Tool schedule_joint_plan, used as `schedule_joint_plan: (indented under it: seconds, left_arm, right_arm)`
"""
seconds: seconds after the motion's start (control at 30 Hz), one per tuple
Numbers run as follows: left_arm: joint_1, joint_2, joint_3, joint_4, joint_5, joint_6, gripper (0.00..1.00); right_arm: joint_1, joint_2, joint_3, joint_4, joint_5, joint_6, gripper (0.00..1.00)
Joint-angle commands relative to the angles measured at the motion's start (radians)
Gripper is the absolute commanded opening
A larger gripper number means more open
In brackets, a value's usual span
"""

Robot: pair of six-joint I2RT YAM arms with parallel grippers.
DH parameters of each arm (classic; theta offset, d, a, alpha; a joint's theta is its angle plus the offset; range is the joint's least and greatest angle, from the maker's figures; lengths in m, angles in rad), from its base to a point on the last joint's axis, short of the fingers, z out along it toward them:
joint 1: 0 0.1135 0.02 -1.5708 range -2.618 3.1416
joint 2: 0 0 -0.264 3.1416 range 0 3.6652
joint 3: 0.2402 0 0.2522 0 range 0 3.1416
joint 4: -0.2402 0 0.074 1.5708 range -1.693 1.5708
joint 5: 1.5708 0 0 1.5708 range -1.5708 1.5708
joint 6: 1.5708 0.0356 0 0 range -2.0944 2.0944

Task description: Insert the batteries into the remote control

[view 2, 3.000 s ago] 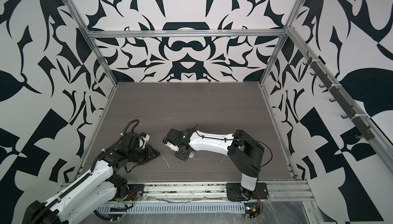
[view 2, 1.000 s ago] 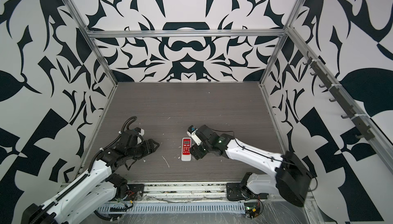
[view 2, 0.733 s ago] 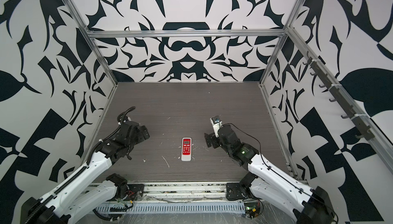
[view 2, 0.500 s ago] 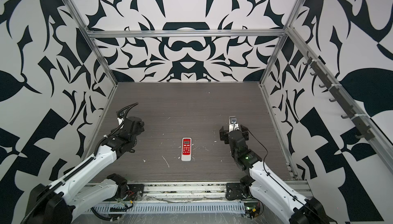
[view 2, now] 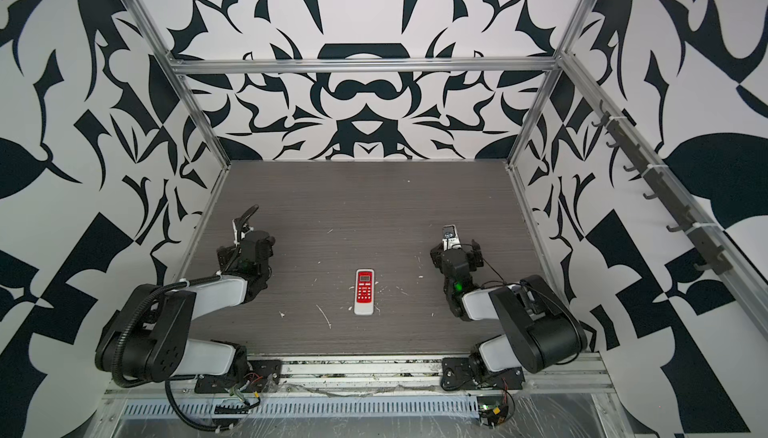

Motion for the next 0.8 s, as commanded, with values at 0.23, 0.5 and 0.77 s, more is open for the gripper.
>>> schedule_joint_plan:
  seconds: [0.23,0.5,0.77]
  left_arm:
    - [0.146,0.078,-0.032,0.309,0.363,0.022,0.99]
    - [0.198,0.159,-0.026,0.385,0.454,0.005,0.99]
    - [0.198,0.169,-0.032,0.409,0.448,0.007,0.99]
  right_arm:
    - [-0.159,0.081,0.087,0.052,-0.093,0.182,1.00]
    - [-0.164,0.083,0.103,0.023,-0.090,0.177,1.00]
    - [-0.163,0.094,0.115,0.015,-0.124,0.161,1.00]
